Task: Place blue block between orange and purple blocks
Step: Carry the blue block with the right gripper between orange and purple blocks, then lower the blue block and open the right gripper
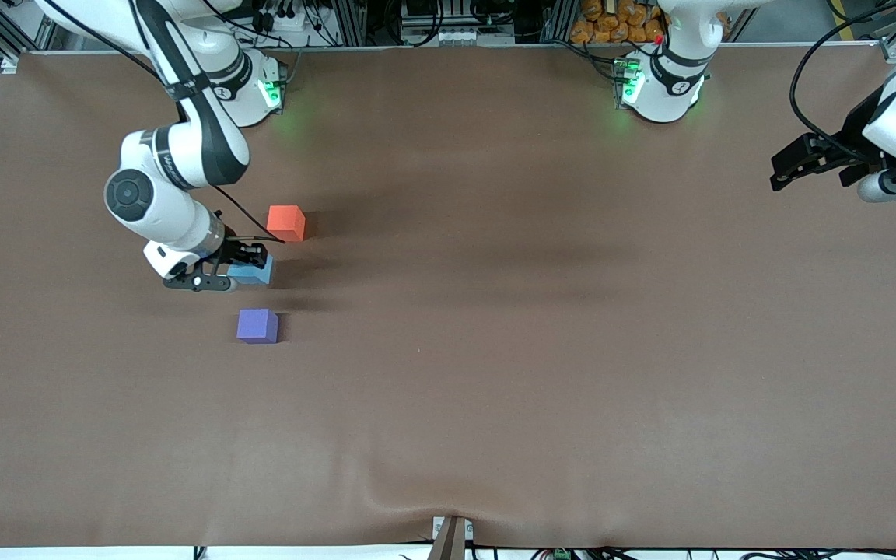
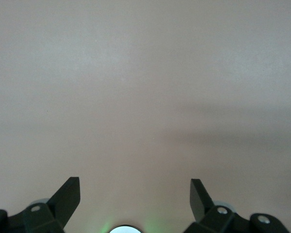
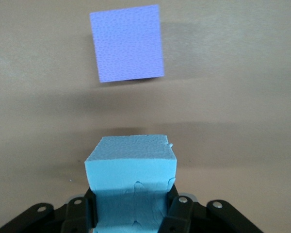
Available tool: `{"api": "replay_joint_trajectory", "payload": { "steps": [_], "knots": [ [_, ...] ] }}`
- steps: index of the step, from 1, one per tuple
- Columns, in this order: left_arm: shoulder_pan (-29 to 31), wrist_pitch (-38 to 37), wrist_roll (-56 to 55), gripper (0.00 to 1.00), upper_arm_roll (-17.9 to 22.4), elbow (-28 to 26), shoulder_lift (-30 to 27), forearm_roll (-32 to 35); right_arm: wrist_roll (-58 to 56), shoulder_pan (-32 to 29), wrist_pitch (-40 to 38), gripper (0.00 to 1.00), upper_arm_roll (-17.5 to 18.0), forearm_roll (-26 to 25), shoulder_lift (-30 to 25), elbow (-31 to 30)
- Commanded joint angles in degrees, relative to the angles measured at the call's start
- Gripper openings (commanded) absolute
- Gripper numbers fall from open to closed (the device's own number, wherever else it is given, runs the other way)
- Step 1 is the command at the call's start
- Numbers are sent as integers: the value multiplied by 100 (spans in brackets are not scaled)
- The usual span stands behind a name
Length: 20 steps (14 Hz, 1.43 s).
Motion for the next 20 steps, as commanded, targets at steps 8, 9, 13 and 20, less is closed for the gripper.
{"api": "replay_joint_trajectory", "payload": {
  "steps": [8,9,13,20],
  "knots": [
    [71,-257,84,100,-122,110,-324,-65,-24,184,828,0,11,161,612,-144],
    [79,-257,93,100,-122,118,-333,-56,-15,184,846,0,11,169,613,-162],
    [106,-248,93,100,-78,83,-272,-74,2,167,890,0,11,161,613,-224],
    [106,-178,93,100,-87,65,-157,-109,64,105,479,100,11,169,613,30]
  ]
}}
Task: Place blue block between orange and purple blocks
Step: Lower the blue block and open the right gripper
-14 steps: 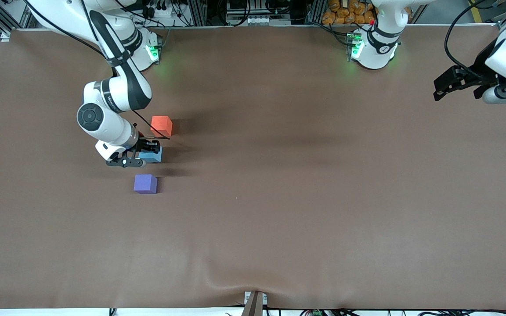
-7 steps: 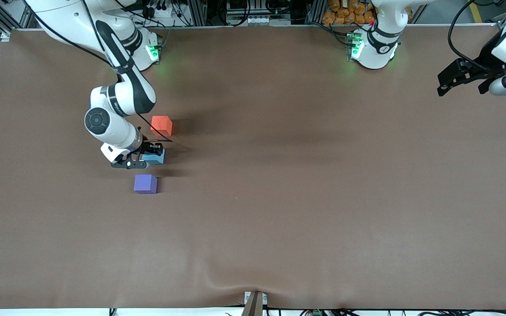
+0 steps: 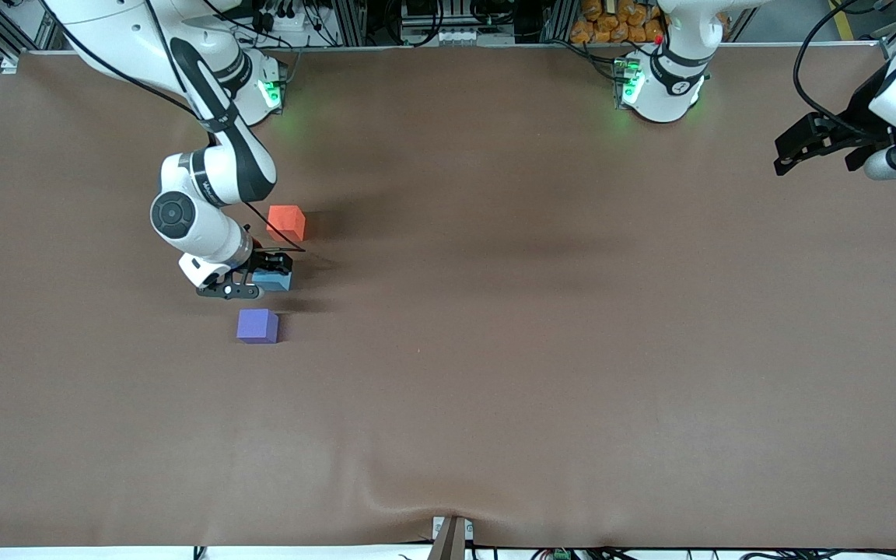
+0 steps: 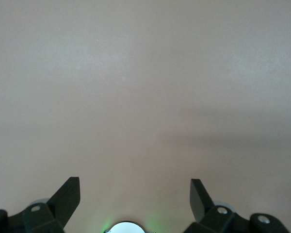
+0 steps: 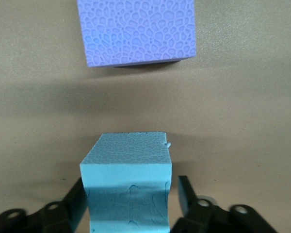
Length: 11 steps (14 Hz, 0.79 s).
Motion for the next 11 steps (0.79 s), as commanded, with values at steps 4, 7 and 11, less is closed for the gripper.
{"api": "replay_joint_trajectory", "payload": {
  "steps": [4,7,11],
  "knots": [
    [43,-17,98,100,-3,13,-11,-104,-4,-286,-2472,100,-18,141,-311,1807],
    [43,-17,177,100,-3,-5,-11,-104,-118,-462,-3934,100,-35,54,-224,3584],
    [52,-9,177,100,-3,4,-11,-104,-549,-1007,-5542,100,-26,-412,13,5719]
  ]
}}
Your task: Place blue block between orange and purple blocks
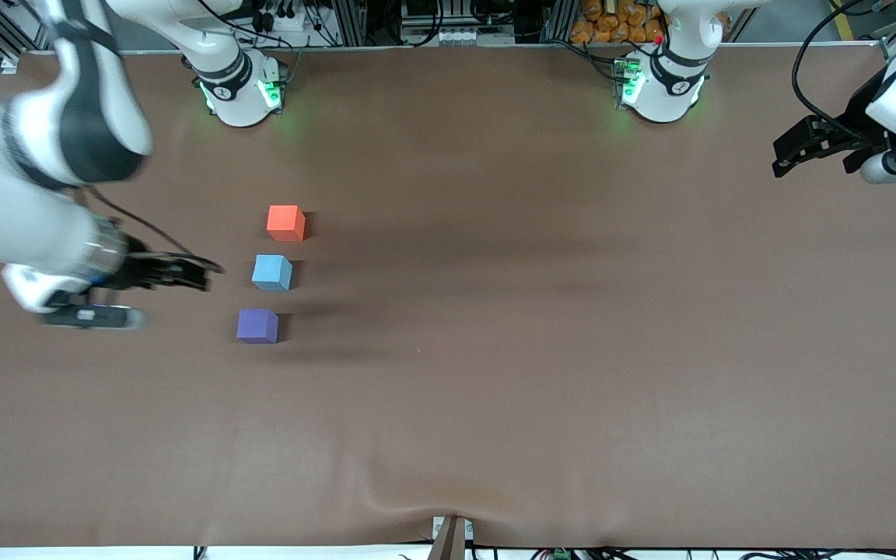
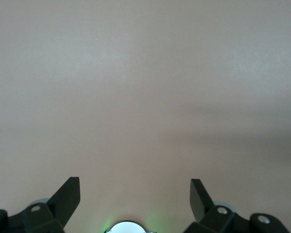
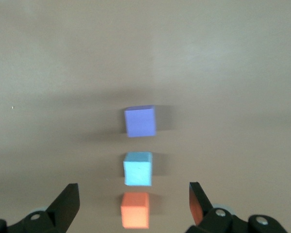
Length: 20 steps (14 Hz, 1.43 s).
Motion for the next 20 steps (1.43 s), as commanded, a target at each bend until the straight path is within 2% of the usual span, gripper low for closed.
{"api": "replay_joint_trajectory", "payload": {
  "steps": [1,4,6,8,9,10,13,14,20],
  "knots": [
    [51,-9,142,100,6,16,-25,-104,-151,-390,-1136,100,70,-237,388,1476],
    [69,-9,133,100,15,16,-33,-104,-300,-383,-1498,100,97,-237,65,1586],
    [130,-9,133,100,6,16,-34,-104,-362,-635,-1736,100,79,-212,28,1647],
    [148,-9,125,100,15,16,-34,-104,-293,-682,-1886,100,96,-211,-16,2058],
    [200,-18,124,100,6,16,-42,-104,-275,-655,-2182,100,105,-229,-277,2043],
    [201,-18,124,100,6,16,-51,-104,-274,-689,-2176,100,70,-247,-550,1712],
    [201,-53,124,100,6,7,-60,-104,-274,-672,-914,100,114,-264,-1780,-132],
    [209,-62,124,100,6,7,-69,-104,-274,-672,-841,100,114,-290,-1896,-320],
    [209,-159,124,100,6,-2,-95,-104,-292,-690,-929,100,114,-352,-1888,-278]
  ]
}}
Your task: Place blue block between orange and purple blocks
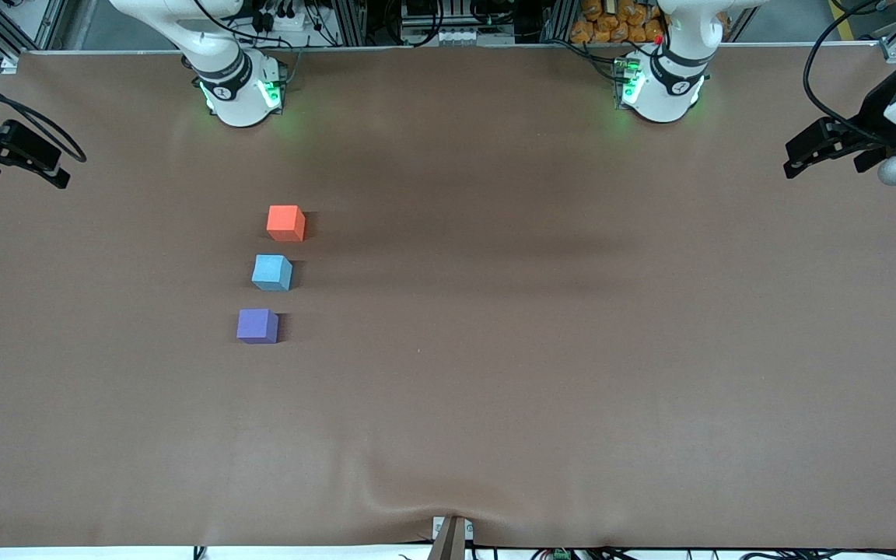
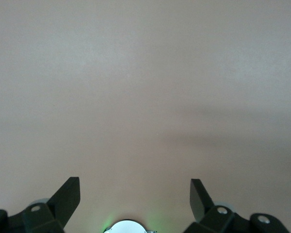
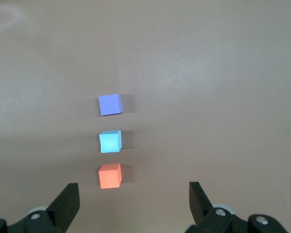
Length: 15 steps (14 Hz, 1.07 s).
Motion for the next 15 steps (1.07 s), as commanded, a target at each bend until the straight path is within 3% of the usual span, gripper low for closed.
{"api": "replay_joint_trajectory", "payload": {
  "steps": [1,15],
  "knots": [
    [74,-153,124,100,-23,6,-92,-104,-15,-69,145,100,71,-118,-117,-132],
    [127,-356,124,100,-23,6,-189,-104,477,-69,101,100,62,-144,-30,-44]
  ]
}}
